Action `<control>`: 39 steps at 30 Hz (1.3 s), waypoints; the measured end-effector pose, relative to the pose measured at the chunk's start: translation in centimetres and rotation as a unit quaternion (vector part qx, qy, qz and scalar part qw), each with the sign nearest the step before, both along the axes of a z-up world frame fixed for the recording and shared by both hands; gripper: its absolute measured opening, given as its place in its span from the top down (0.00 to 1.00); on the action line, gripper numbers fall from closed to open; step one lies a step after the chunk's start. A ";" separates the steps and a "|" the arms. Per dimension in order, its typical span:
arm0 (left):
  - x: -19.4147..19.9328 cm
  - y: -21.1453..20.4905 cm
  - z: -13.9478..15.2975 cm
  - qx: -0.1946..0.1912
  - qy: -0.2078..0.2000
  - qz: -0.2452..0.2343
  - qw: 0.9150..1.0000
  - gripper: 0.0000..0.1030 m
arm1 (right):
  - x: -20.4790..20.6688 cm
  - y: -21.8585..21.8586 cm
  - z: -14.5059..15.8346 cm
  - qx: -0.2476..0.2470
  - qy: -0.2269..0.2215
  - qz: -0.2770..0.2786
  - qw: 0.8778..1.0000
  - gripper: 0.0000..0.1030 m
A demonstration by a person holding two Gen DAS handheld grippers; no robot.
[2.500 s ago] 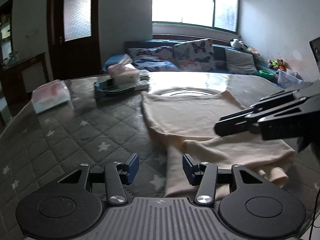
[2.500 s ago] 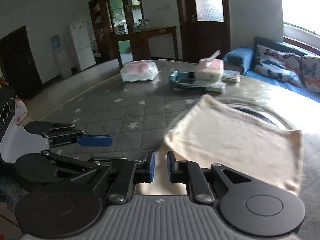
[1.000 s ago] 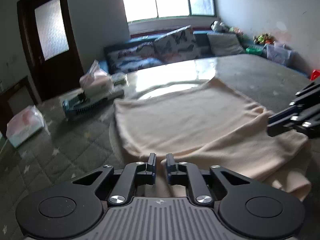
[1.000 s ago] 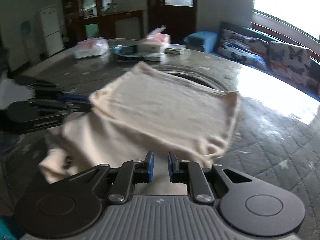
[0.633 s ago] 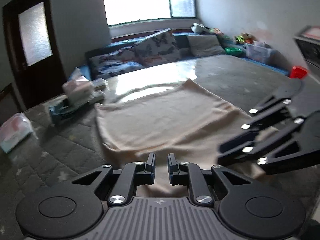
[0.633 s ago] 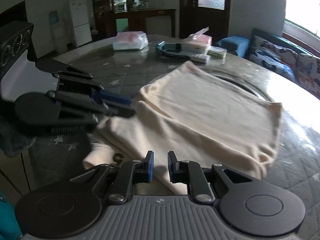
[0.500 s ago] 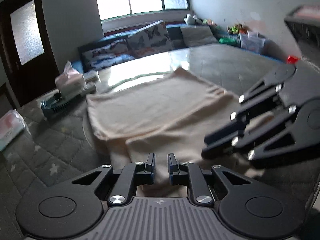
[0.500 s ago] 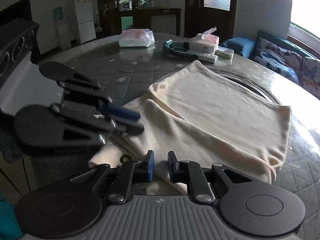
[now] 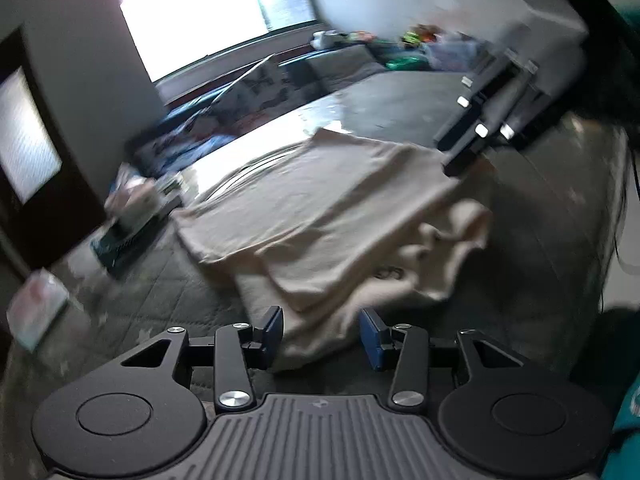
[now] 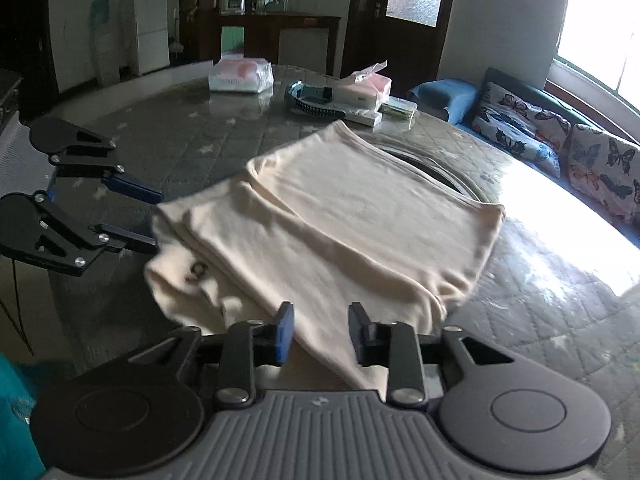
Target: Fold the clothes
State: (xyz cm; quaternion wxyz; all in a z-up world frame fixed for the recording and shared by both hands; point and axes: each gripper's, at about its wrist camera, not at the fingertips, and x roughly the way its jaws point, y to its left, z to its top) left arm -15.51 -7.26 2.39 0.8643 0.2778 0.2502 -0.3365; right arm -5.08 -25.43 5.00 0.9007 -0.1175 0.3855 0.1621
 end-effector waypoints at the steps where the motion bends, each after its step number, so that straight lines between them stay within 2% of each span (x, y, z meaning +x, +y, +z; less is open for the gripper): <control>1: -0.4 -0.3 -0.3 0.009 -0.009 -0.012 1.000 0.56 | -0.2 -0.1 0.0 -0.006 0.001 0.002 1.000 0.71; 5: -0.9 -1.5 -1.2 0.018 -0.032 -0.035 0.999 0.57 | -1.1 0.0 -0.5 -0.022 0.007 0.014 1.000 0.68; 7: -0.6 -1.9 -1.5 0.015 -0.032 -0.034 0.999 0.68 | -1.6 0.2 -0.7 -0.031 0.008 0.020 0.999 0.66; 8: -0.5 -2.1 -1.7 0.013 -0.032 -0.034 0.999 0.78 | -1.9 0.2 -0.8 -0.035 0.009 0.023 0.999 0.65; 11: 0.1 -2.0 -1.2 -0.010 -0.024 -0.023 0.999 0.88 | -2.7 0.2 -0.8 -0.043 0.012 0.034 0.998 0.64; 12: 0.5 -1.9 -0.9 -0.019 -0.019 -0.018 0.999 0.89 | -3.0 0.3 -0.8 -0.047 0.011 0.039 0.998 0.60; 13: 0.9 -1.8 -0.5 -0.028 -0.014 -0.013 0.999 0.89 | -3.3 0.4 -0.9 -0.052 0.009 0.045 0.998 0.52; 14: 1.1 -1.7 -0.2 -0.035 -0.007 -0.008 0.999 0.90 | -3.5 0.6 -1.0 -0.057 0.007 0.051 0.997 0.49; 18: 3.3 -1.6 1.0 -0.074 0.028 0.018 0.997 0.90 | -3.5 1.5 -1.7 -0.074 -0.006 0.071 0.995 0.44; 22: 4.8 -1.9 1.3 -0.088 0.045 0.029 0.995 0.90 | -2.2 2.0 -2.4 -0.074 -0.027 0.076 0.994 0.43; 23: 5.1 -1.9 1.3 -0.089 0.048 0.030 0.994 0.90 | -1.8 2.1 -2.5 -0.071 -0.032 0.076 0.994 0.44; 26: 5.6 -2.0 1.1 -0.090 0.054 0.035 0.994 0.90 | -0.7 2.2 -3.1 -0.056 -0.029 0.074 0.995 0.56; 31: 4.9 -1.5 0.6 -0.082 0.050 0.036 0.995 0.85 | 0.5 1.5 -2.9 -0.013 -0.010 0.061 0.998 0.85; 35: 3.5 -0.8 0.0 -0.068 0.036 0.032 0.997 0.80 | 0.9 0.8 -2.1 0.009 -0.007 0.046 0.999 0.88; 39: 1.8 -0.4 -0.7 -0.047 0.003 0.028 0.999 0.76 | 1.2 0.4 -1.3 0.026 -0.010 0.034 0.999 0.89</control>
